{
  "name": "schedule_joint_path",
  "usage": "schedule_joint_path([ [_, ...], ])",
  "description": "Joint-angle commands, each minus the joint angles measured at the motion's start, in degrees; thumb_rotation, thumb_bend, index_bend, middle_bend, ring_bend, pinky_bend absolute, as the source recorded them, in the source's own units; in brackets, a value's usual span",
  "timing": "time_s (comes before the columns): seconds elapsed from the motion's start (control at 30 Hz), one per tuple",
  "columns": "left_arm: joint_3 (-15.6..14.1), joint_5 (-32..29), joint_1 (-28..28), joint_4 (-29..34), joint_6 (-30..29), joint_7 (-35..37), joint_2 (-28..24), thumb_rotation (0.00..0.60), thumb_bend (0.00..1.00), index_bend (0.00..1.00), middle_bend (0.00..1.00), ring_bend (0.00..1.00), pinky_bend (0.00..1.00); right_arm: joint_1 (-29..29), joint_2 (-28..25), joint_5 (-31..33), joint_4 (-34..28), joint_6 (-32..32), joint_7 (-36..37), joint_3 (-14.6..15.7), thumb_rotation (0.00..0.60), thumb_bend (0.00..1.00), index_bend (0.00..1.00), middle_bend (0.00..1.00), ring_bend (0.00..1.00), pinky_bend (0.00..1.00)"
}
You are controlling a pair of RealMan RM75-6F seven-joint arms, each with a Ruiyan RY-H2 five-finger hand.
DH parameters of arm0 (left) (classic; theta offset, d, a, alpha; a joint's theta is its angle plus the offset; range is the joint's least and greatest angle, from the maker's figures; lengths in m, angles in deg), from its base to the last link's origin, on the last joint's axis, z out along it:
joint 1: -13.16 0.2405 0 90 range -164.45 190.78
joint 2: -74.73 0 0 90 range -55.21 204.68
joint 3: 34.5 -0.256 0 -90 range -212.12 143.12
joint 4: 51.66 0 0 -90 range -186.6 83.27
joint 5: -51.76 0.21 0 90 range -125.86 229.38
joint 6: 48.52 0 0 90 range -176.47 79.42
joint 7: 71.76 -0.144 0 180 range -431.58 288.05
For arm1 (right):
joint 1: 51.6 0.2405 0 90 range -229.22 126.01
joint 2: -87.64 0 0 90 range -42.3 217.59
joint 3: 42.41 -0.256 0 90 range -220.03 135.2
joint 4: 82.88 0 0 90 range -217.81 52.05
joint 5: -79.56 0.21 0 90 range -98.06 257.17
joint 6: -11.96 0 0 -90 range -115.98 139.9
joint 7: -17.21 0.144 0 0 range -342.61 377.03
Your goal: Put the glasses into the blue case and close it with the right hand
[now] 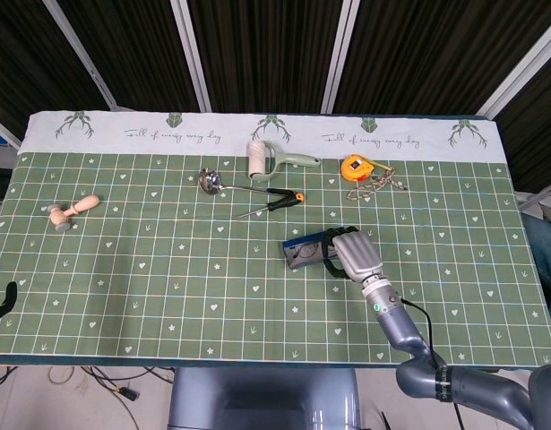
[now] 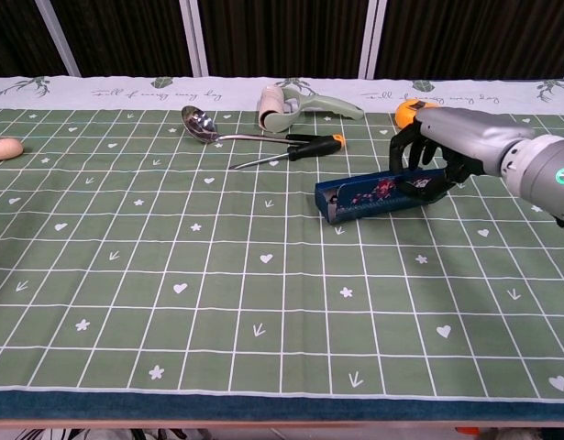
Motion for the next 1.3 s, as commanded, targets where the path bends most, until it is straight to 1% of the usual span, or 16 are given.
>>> schedule_joint_path([
  [0.03,0.0,0.1,0.0,0.0,0.0,0.0,0.0,0.600,0.37,0.15,0.01,0.00,0.00,0.7,-0.8,2.8,-1.3,2.2,-1.1,-0.5,0.600,0.60,0.75,0.36,0.38,0.34],
  [0.17,0.0,0.1,0.0,-0.1,0.0,0.0,0.0,0.600,0.37,0.15,0.01,0.00,0.00,1.6,-1.3,4.8,-1.7,4.0,-1.7,-0.9,0.600,0.60,0.75,0.35,0.37,0.34],
  [0.47,0.0,0.2,0.0,-0.2,-0.1,0.0,0.1,0.600,0.37,0.15,0.01,0.00,0.00,3.0,-1.2,6.4,-1.9,4.4,-2.1,-1.8,0.600,0.60,0.75,0.35,0.37,0.34],
  [0.67,0.0,0.2,0.0,-0.1,-0.2,-0.1,0.1,0.600,0.37,0.15,0.01,0.00,0.00,5.0,0.2,8.2,0.5,5.4,-3.6,-2.6,0.600,0.60,0.76,0.35,0.37,0.34],
  [0.9,0.1,0.2,0.1,-0.1,-0.3,0.0,0.0,0.600,0.37,0.15,0.01,0.00,0.00,7.9,2.2,12.0,4.2,7.7,-5.1,-4.0,0.600,0.60,0.77,0.35,0.36,0.34],
  [1.3,0.0,0.4,0.1,-0.3,-0.3,0.2,0.0,0.600,0.37,0.15,0.01,0.00,0.00,11.1,3.7,17.7,7.6,9.9,-7.8,-4.7,0.600,0.60,0.78,0.35,0.36,0.34],
])
